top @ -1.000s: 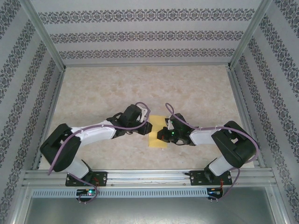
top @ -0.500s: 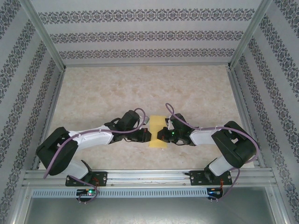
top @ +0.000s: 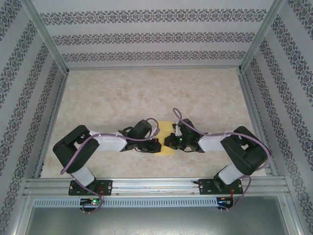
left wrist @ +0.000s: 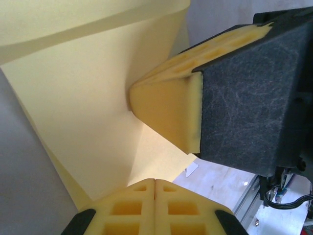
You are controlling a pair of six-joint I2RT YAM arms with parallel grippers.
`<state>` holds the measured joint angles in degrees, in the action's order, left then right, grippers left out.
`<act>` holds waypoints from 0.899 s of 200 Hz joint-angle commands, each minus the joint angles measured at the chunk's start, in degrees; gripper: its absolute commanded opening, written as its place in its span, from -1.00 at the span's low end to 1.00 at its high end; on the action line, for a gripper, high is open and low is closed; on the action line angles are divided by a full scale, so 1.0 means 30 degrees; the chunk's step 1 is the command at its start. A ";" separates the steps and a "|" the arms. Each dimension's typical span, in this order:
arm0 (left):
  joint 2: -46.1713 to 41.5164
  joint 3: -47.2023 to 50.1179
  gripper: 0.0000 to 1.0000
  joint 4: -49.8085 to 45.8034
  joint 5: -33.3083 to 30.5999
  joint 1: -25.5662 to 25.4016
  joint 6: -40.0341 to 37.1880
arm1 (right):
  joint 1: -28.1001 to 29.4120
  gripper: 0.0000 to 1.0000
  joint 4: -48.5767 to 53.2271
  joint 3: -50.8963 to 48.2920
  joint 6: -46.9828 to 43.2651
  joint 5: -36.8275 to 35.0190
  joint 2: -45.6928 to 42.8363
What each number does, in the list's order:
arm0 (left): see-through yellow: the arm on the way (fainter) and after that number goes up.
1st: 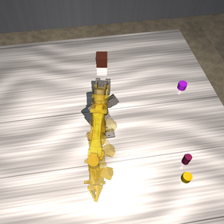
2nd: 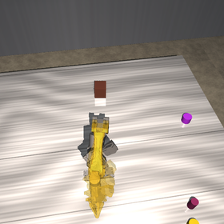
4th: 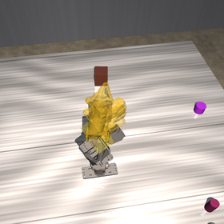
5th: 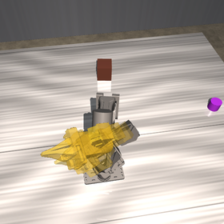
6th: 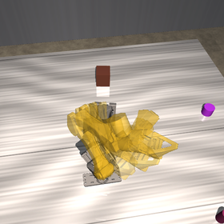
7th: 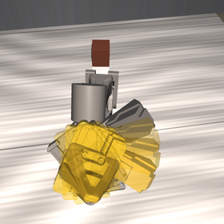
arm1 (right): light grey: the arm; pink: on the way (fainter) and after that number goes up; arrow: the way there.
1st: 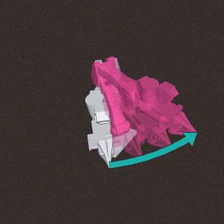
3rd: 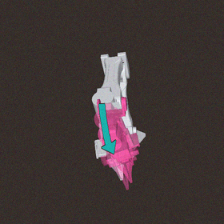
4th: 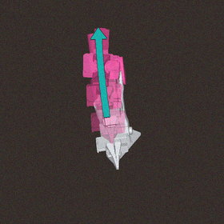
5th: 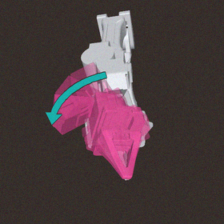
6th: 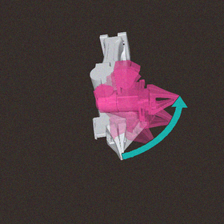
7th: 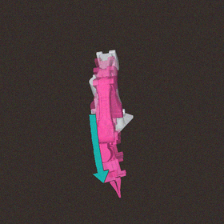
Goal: Fold a paper plane with a square sheet of paper (fold left side to right side)
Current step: Fold the triangle a second time at the center of the table.
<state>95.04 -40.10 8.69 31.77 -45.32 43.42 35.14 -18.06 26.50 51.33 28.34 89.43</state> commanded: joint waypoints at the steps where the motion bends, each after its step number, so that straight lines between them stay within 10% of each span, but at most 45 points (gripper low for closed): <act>1: 0.0164 -0.0010 -0.97 0.0484 -0.0798 -0.0157 -0.0146 | 0.0208 -1.00 0.1477 -0.0339 0.0058 -0.0569 0.0732; 180: -0.0327 0.0969 -0.99 0.0045 -0.1891 -0.0153 -0.0338 | 0.0155 -1.00 0.1626 -0.0252 -0.0118 -0.0422 0.0894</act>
<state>95.00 -38.11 8.67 27.77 -45.32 43.38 35.14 -18.28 26.52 51.31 28.58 89.69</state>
